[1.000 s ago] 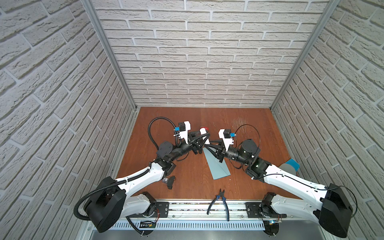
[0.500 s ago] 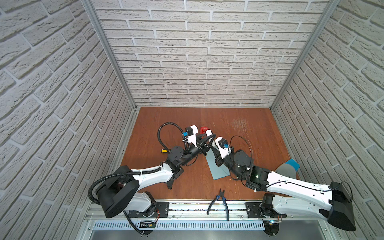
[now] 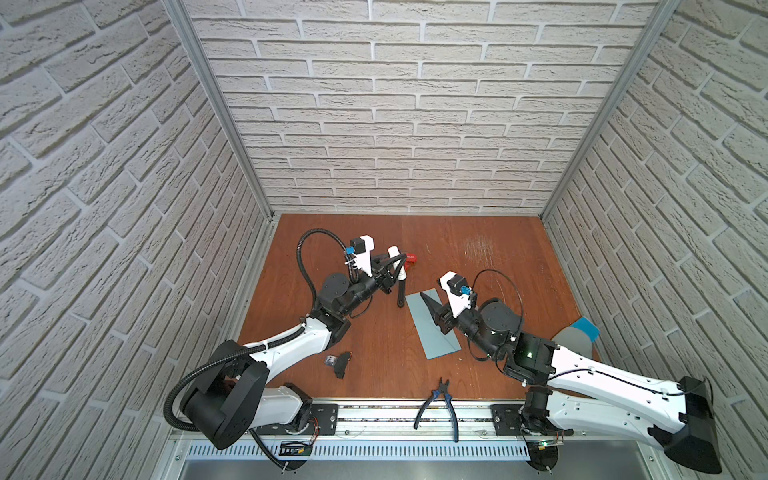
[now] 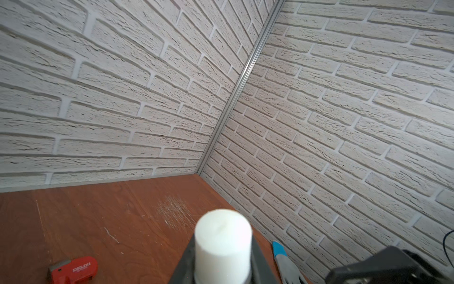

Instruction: Place the letter into the envelope and seal it

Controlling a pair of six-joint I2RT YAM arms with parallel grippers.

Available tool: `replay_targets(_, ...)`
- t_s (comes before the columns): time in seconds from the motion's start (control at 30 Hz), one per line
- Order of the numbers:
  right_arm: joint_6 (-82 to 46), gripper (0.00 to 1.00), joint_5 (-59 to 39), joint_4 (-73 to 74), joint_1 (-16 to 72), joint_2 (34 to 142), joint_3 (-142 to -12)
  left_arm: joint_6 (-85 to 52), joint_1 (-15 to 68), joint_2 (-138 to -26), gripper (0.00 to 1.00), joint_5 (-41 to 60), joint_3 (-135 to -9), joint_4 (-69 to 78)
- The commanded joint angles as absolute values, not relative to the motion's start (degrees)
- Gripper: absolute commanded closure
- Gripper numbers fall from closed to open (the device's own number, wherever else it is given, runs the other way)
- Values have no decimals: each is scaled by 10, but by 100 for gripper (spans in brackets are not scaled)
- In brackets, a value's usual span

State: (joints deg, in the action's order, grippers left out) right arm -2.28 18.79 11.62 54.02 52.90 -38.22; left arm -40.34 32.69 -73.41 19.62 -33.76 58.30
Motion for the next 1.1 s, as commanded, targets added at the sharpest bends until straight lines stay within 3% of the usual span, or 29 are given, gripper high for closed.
replay_targets(0.0,-69,43,43,99,490,516,-389,-443,294,-722,100,291,-355,624)
replay_targets(0.2,-152,43,-162,141,390,546,-393,-556,258,-782,100,371,-345,797)
replay_targets(0.4,-262,43,-321,294,325,630,-382,-575,260,-802,100,426,-373,803)
replay_targets(0.6,-363,43,-397,508,309,741,-374,-580,262,-809,100,439,-385,803)
replay_targets(0.77,-497,45,-452,792,294,860,-373,-579,269,-817,100,439,-391,803)
replay_targets(1.07,-500,46,-475,807,290,884,-382,-575,272,-826,100,439,-395,803)
